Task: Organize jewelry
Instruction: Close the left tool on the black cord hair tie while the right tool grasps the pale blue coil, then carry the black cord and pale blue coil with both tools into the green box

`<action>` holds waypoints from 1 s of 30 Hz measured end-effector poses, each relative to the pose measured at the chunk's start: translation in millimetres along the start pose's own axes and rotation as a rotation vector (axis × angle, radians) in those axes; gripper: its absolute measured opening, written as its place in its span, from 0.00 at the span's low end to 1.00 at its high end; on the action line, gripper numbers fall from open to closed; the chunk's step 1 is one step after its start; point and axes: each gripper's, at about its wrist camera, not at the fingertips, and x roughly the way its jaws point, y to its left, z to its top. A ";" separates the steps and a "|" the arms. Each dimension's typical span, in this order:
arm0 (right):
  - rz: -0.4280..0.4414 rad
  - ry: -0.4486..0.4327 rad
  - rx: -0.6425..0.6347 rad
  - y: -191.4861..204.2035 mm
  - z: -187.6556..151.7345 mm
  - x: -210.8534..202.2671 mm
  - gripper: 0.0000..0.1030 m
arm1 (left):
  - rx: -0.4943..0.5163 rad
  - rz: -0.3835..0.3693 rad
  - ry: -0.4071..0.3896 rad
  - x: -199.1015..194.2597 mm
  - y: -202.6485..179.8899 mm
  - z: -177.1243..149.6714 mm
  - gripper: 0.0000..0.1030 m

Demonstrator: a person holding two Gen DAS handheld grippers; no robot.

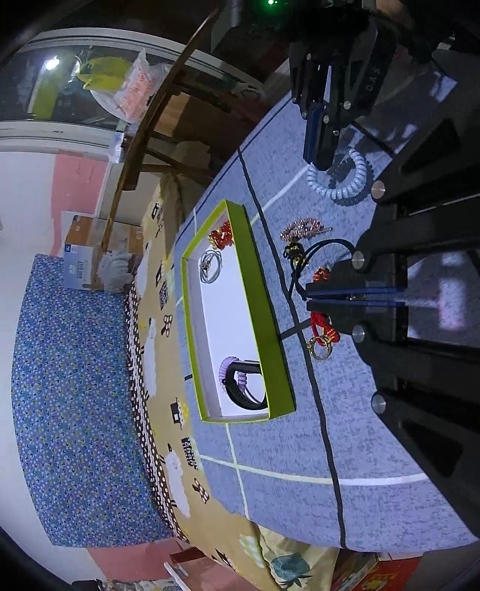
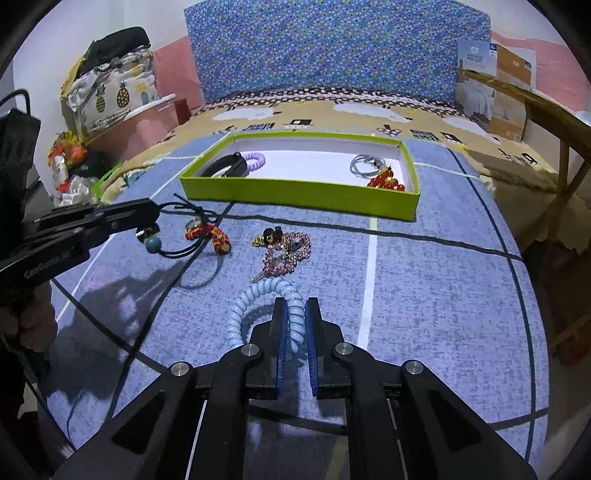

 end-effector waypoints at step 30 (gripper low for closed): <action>0.002 -0.122 0.010 -13.0 41.9 -26.4 0.09 | -0.022 0.040 -0.079 -12.8 -1.7 30.1 0.02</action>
